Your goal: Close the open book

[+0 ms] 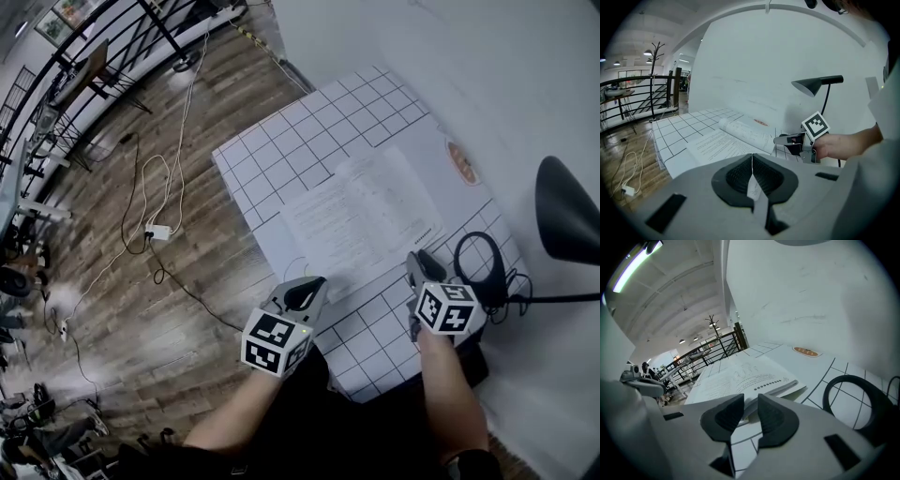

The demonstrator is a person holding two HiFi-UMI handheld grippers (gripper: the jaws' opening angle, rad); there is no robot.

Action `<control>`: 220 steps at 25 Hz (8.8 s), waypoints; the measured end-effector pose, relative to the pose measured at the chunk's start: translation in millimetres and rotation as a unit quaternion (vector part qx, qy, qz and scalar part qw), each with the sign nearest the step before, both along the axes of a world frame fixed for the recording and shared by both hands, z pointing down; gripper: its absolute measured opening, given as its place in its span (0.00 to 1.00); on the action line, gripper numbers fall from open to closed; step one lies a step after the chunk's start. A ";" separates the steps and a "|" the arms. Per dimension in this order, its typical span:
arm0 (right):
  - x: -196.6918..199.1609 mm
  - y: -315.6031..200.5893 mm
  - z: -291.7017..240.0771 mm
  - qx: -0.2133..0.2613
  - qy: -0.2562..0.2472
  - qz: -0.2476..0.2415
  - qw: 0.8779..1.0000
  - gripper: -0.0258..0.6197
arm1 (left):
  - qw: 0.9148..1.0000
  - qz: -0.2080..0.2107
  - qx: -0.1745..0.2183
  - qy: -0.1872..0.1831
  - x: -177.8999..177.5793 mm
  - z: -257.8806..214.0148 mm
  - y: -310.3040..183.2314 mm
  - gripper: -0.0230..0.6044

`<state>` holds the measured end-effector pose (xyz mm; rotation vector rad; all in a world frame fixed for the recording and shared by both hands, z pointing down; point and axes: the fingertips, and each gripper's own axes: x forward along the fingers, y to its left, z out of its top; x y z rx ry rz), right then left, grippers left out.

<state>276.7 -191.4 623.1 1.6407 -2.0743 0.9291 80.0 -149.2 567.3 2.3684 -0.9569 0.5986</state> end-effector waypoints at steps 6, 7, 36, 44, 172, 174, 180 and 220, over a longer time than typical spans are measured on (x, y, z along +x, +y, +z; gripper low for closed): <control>-16.1 1.2 -3.1 -0.010 -0.023 -0.013 1.000 0.23 | 1.000 -0.004 0.001 0.002 -3.8 -0.9 1.1 0.06; -15.1 2.2 -0.4 -0.015 -0.024 -0.008 1.000 0.24 | 1.000 -0.005 0.001 0.002 -4.0 -0.7 1.3 0.06; -24.6 11.7 -0.2 -0.002 -0.036 -0.008 0.999 0.21 | 1.000 0.008 -0.014 -0.005 -3.7 11.0 13.0 0.06; -46.0 25.6 10.2 -0.010 -0.043 -0.024 0.999 0.21 | 1.000 0.008 -0.012 -0.002 -6.3 9.3 16.5 0.06; -54.6 54.5 13.2 -0.020 -0.069 -0.038 0.997 0.26 | 1.000 -0.017 -0.019 0.002 -44.0 8.8 22.1 0.06; -42.3 47.0 16.6 -0.024 -0.072 -0.027 0.997 0.28 | 0.999 -0.020 -0.025 -0.002 -37.8 13.5 21.5 0.06; -15.2 27.3 26.0 -0.038 -0.088 -0.015 0.995 0.32 | 0.999 -0.032 -0.034 -0.005 -15.0 16.4 15.8 0.06; -129.7 87.5 -103.9 0.070 -0.071 -0.060 0.993 0.15 | 0.998 -0.015 0.046 0.047 -106.5 -73.8 27.8 0.06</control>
